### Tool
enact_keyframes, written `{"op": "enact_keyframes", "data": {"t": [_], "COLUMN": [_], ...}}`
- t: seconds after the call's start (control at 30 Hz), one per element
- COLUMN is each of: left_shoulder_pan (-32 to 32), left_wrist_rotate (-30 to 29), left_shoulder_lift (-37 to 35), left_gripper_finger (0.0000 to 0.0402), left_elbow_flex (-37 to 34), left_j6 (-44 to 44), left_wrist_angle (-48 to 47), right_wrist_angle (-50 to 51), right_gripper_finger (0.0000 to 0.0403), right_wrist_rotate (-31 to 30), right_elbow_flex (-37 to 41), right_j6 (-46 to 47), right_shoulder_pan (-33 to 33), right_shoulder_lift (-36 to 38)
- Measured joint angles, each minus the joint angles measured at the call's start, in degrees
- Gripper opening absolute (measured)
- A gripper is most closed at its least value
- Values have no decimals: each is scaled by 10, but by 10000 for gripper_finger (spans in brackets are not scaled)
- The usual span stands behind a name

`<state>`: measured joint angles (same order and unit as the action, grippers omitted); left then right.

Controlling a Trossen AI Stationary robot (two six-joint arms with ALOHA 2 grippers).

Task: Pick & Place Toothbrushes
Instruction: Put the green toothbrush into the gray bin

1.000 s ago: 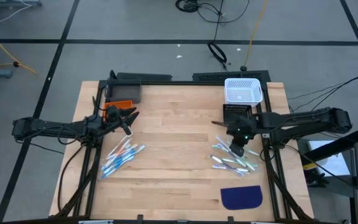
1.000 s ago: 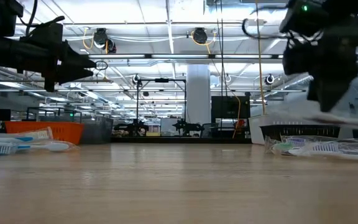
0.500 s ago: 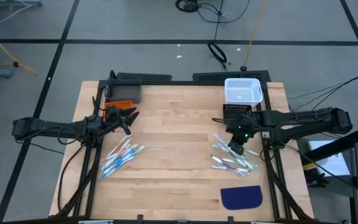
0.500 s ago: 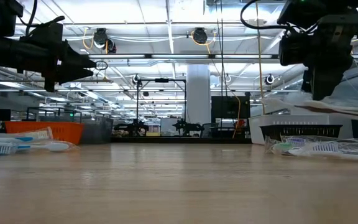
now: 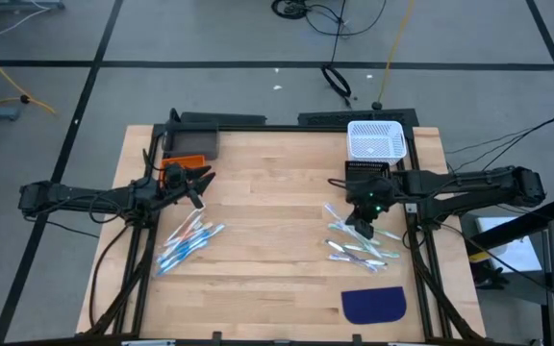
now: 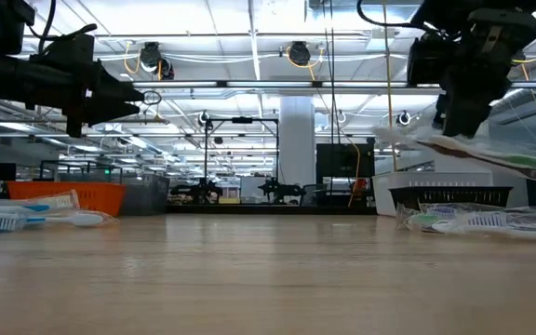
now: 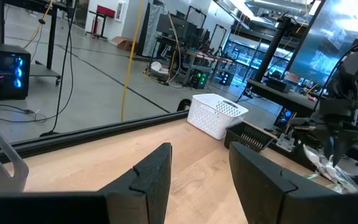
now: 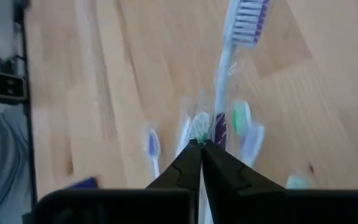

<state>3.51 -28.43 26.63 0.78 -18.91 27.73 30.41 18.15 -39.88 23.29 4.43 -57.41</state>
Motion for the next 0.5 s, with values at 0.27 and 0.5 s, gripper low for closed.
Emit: {"op": "enact_keyframes", "data": {"t": [0.27, 0.5], "left_shoulder_pan": [0, -1], "left_wrist_rotate": [100, 134], "left_shoulder_lift": [11, 76], "left_gripper_finger": [161, 161], "left_elbow_flex": [0, 1], "left_j6": [-40, -46], "left_wrist_angle": [65, 142], "right_wrist_angle": [-122, -290], "right_gripper_finger": [2, 1], "right_wrist_rotate": [-27, -34], "right_elbow_flex": [0, 0], "right_j6": [-41, -91], "right_shoulder_pan": [1, 1], "right_shoulder_lift": [0, 0]}}
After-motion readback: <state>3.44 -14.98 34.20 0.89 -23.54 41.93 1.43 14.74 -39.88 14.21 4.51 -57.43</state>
